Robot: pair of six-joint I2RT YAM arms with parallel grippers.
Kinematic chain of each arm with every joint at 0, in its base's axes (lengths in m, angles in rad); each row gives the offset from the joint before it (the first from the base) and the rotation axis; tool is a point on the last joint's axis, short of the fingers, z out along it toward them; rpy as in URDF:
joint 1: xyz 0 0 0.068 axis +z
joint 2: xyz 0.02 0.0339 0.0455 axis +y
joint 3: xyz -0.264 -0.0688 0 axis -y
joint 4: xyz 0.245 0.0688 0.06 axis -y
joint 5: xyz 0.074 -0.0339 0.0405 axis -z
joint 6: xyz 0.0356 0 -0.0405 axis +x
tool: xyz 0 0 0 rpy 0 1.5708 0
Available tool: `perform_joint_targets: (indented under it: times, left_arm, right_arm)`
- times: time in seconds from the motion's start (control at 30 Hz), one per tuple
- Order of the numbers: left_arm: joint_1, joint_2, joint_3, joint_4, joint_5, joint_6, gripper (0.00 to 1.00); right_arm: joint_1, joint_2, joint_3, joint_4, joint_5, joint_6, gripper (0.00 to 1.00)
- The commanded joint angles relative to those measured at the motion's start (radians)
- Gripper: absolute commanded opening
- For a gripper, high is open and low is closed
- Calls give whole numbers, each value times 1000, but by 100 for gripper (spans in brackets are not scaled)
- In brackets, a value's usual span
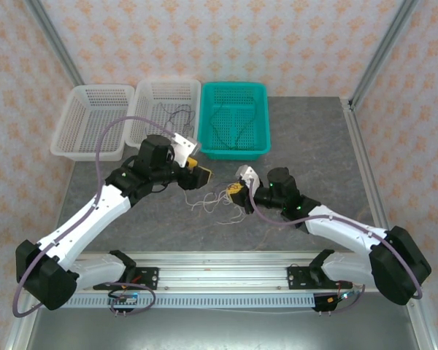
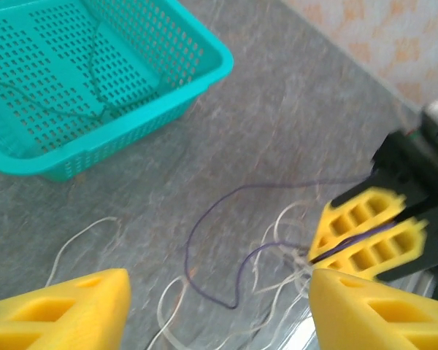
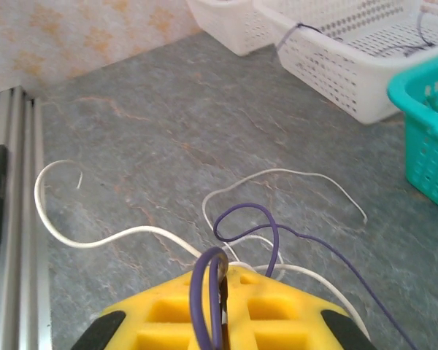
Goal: Untangle the cables
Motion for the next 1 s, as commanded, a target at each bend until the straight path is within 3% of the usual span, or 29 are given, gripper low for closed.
perform_joint_targets:
  times: [0.0, 0.17, 0.3, 0.47, 0.67, 0.9, 0.97]
  left_arm:
    - [6, 31, 24, -108, 22, 196, 63]
    - [6, 172, 119, -264, 258, 306, 62]
    - [6, 290, 183, -339, 364, 329, 61]
    - [3, 305, 141, -158, 364, 234, 57]
    - [1, 329, 138, -145, 312, 225, 46]
    - [0, 355, 125, -163, 359, 221, 45]
    - [1, 358, 123, -162, 370, 216, 38]
  right_arm:
    - [-3, -8, 62, -77, -114, -74, 11]
    - [-2, -17, 101, -134, -138, -118, 11]
    - [-3, -15, 114, -142, -135, -124, 11]
    - [-3, -17, 120, -149, -135, -136, 11]
    - [-2, -36, 111, -141, -112, -128, 12]
    - [-5, -67, 87, -77, -60, -91, 12]
    - [-5, -65, 87, -75, -55, -95, 13]
